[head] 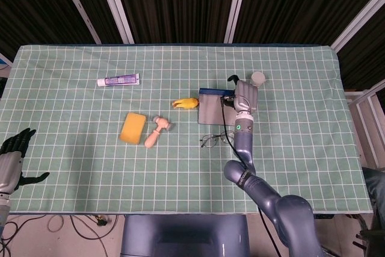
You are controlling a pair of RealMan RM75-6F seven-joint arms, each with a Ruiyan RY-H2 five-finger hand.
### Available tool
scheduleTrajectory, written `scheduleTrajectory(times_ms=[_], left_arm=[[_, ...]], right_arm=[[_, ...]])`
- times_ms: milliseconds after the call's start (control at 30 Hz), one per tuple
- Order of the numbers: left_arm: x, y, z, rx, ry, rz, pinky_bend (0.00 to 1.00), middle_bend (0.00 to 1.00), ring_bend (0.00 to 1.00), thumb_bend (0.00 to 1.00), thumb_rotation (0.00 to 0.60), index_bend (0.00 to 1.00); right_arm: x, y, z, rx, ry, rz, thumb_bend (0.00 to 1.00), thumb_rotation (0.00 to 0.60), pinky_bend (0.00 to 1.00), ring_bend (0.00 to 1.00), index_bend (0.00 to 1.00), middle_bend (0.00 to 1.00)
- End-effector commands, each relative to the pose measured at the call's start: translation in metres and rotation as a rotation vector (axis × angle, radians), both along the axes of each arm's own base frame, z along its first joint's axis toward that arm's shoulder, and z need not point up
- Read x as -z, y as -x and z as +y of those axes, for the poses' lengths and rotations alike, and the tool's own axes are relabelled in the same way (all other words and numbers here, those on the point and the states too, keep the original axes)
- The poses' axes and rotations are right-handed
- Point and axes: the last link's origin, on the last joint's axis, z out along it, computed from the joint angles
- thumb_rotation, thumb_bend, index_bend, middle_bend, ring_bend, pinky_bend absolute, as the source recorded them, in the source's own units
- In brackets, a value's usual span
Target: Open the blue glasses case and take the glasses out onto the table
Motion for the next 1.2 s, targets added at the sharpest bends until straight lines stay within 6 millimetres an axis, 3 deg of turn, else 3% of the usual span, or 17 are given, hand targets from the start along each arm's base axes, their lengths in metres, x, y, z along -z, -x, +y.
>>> scheduleTrajectory(times_ms=[33, 333, 467, 667, 900, 1000, 1200], left_arm=[[0.000, -0.001, 0.000, 0.004, -0.001, -0.002, 0.00, 0.00, 0.00, 0.00, 0.600, 0.00], [0.000, -0.004, -0.003, 0.034, -0.002, 0.002, 0.00, 0.00, 0.00, 0.00, 0.600, 0.00], [-0.001, -0.004, -0.004, 0.047, -0.009, 0.005, 0.00, 0.00, 0.00, 0.00, 0.600, 0.00], [-0.001, -0.005, -0.005, 0.067, -0.011, 0.020, 0.00, 0.00, 0.00, 0.00, 0.600, 0.00], [-0.001, -0.005, -0.006, 0.088, -0.004, 0.047, 0.00, 0.00, 0.00, 0.00, 0.600, 0.00], [-0.001, -0.005, -0.007, 0.093, 0.000, 0.059, 0.00, 0.00, 0.00, 0.00, 0.600, 0.00], [-0.002, -0.003, -0.007, 0.101, -0.006, 0.091, 0.00, 0.00, 0.00, 0.00, 0.600, 0.00]], right_arm=[[0.003, -0.001, -0.006, 0.049, -0.050, 0.063, 0.21, 0.600, 1.00, 1.00, 0.00, 0.93], [-0.010, -0.009, -0.001, 0.032, -0.021, 0.059, 0.19, 0.600, 0.98, 0.98, 0.00, 0.90], [-0.024, -0.008, 0.014, -0.027, -0.015, 0.082, 0.19, 0.600, 0.83, 0.85, 0.00, 0.75], [-0.061, 0.010, 0.069, -0.141, -0.058, 0.155, 0.20, 0.600, 0.47, 0.52, 0.00, 0.46], [-0.110, 0.050, 0.143, -0.174, -0.127, 0.258, 0.13, 0.600, 0.28, 0.08, 0.00, 0.07], [-0.133, 0.073, 0.178, -0.152, -0.144, 0.317, 0.09, 0.600, 0.26, 0.01, 0.00, 0.00], [-0.162, 0.111, 0.228, -0.109, -0.125, 0.403, 0.06, 0.600, 0.25, 0.00, 0.00, 0.00]])
